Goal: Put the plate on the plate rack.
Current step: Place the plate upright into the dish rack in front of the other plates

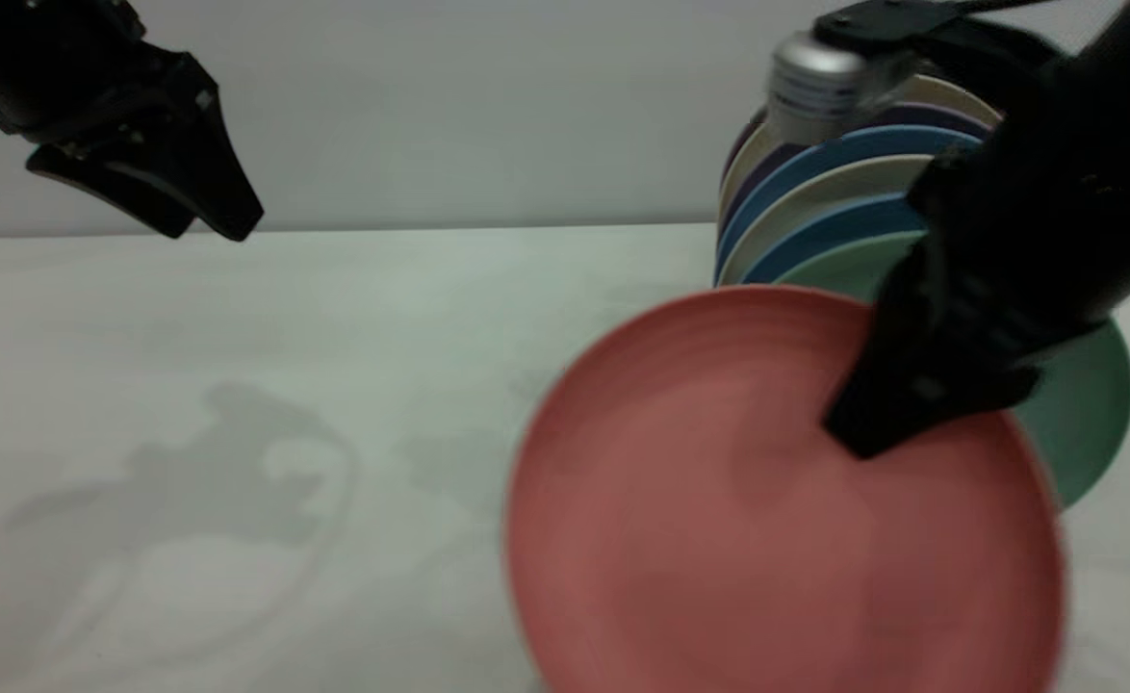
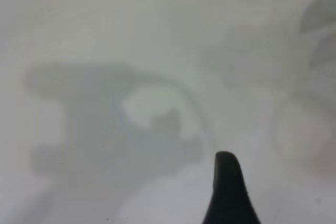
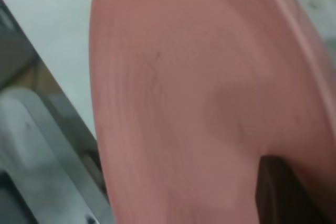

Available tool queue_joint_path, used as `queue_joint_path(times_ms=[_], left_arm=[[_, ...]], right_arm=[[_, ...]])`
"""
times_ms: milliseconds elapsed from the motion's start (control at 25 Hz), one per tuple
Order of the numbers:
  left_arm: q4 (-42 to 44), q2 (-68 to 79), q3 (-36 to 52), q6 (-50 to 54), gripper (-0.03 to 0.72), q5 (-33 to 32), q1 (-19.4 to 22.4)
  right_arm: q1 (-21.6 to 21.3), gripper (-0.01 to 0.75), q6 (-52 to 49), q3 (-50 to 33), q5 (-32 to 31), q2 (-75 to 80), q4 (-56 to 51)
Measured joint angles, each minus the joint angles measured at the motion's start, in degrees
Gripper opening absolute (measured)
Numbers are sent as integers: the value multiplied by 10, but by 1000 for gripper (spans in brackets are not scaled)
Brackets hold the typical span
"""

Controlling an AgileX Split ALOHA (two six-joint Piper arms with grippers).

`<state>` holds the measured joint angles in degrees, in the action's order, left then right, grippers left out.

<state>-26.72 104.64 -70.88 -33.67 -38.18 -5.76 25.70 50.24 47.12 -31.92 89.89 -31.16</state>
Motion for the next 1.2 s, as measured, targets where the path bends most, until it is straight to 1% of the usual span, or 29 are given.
queue_joint_path(times_ms=[200, 320, 480, 600, 680, 840, 1080, 1200], left_arm=[[0, 0, 0, 26, 531, 22, 0], [0, 1, 0, 41, 531, 32, 0], [0, 13, 0, 57, 531, 35, 0], [0, 26, 0, 62, 531, 35, 0], [0, 31, 0, 63, 531, 36, 0], [0, 37, 0, 64, 531, 36, 0], [-2, 38, 0, 64, 531, 37, 0], [-2, 38, 0, 64, 531, 37, 0]], right_arm=[[0, 87, -121, 0, -31, -38, 160], [0, 87, -160, 0, -44, -54, 212], [7, 87, -185, -1, -55, -79, 253], [35, 87, -206, -1, -61, -99, 306], [61, 87, -230, -1, -71, -107, 351], [113, 87, -300, -1, -93, -111, 464], [196, 87, -405, -1, -104, -111, 634], [220, 87, -450, -1, -106, -112, 706]])
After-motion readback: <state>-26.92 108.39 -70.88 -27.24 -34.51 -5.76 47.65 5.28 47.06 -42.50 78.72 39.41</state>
